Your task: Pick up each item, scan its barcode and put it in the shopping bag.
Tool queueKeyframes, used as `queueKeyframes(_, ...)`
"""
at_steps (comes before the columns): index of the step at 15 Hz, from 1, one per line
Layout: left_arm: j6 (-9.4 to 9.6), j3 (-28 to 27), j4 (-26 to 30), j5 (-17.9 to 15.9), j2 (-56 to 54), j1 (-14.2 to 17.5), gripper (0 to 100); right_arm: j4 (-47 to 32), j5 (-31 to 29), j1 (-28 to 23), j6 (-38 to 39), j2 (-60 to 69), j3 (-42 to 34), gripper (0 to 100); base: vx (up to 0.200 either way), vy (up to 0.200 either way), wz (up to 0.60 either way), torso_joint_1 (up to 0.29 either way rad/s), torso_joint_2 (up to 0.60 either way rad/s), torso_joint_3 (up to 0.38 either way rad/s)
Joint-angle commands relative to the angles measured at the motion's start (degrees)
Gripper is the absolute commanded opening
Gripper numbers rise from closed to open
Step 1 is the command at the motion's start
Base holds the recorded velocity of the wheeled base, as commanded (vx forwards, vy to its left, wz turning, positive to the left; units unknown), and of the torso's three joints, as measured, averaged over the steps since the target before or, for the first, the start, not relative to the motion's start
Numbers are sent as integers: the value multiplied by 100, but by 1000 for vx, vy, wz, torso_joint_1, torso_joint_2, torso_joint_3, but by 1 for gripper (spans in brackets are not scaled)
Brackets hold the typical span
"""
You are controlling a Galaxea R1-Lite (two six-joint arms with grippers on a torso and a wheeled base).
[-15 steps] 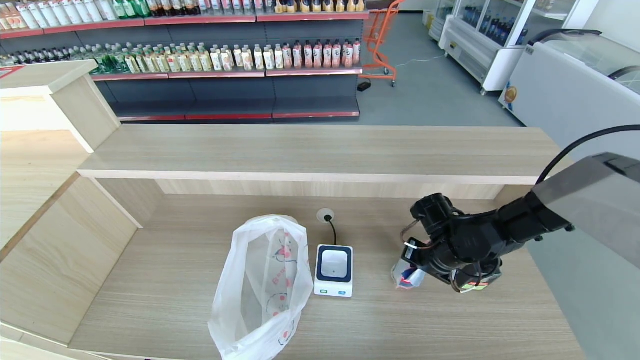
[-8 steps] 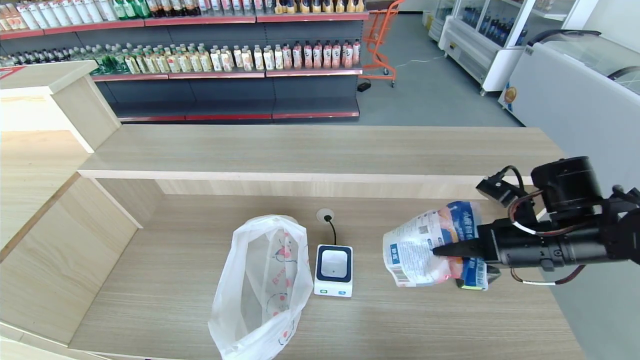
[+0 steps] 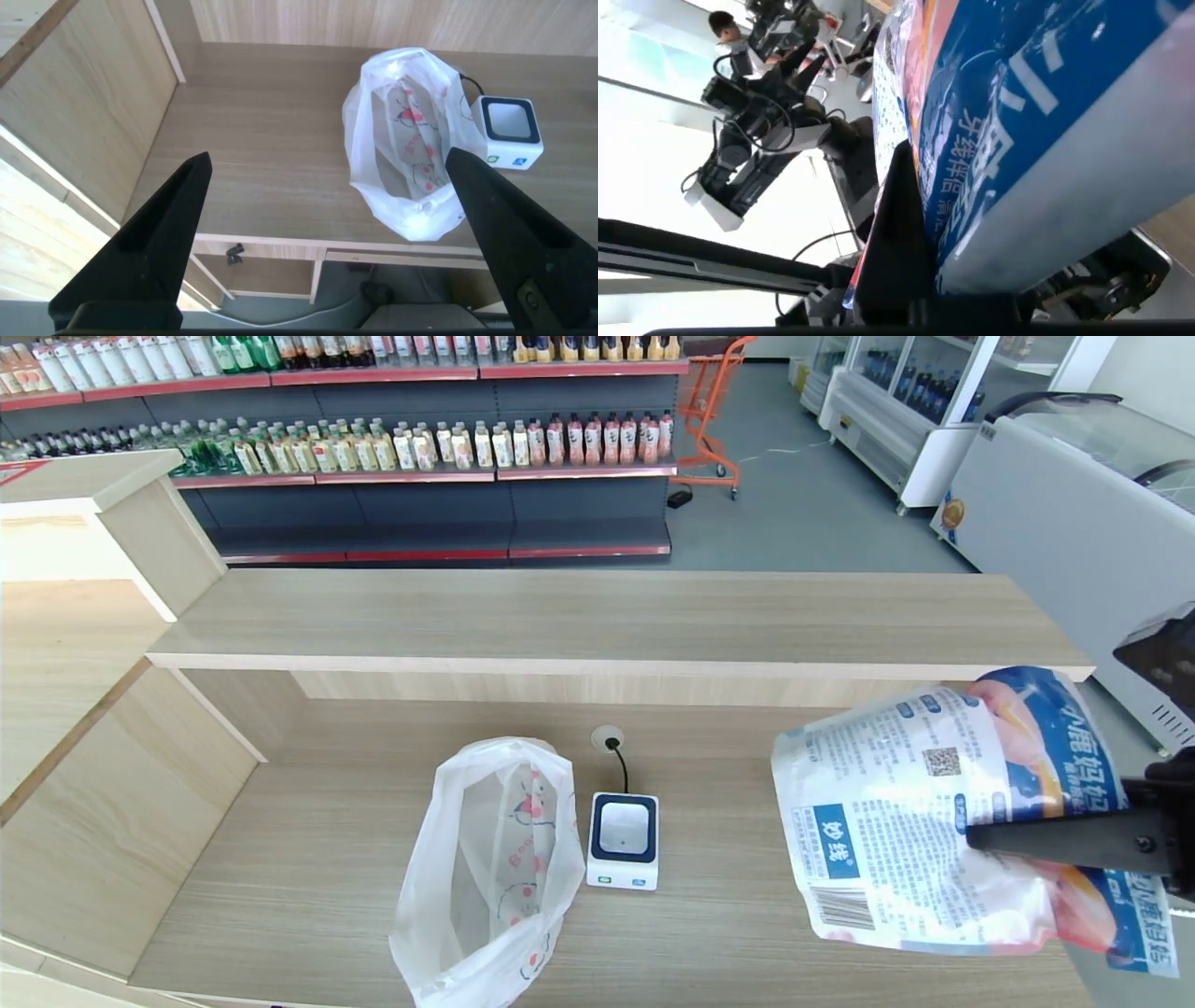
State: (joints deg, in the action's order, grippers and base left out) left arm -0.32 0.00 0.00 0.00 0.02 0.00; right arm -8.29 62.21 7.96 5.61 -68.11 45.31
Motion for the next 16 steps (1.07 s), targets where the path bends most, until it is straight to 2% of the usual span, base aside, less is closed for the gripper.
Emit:
queueKeyframes(1,-3,0,0,0,6,0,100,-24,11,118,46,404,-14,0,0,0,0,0,0,0)
queueKeyframes(4,-3,0,0,0,-2,0,100,12,28,136,257,-9,48,0,0,0,0,0,0,0)
queueKeyframes(7,-3,0,0,0,-2,0,100,20,406,223,248,-264,39,0,0,0,0,0,0,0)
queueKeyframes(11,-3,0,0,0,-2,0,100,223,432,566,204,-730,-40,0,0,0,0,0,0,0)
queueKeyframes(14,-3,0,0,0,-2,0,100,715,397,549,-490,-1337,-260,0,0,0,0,0,0,0)
queueKeyframes(16,-3,0,0,0,-2,0,100,741,406,549,-561,-1548,-181,0,0,0,0,0,0,0)
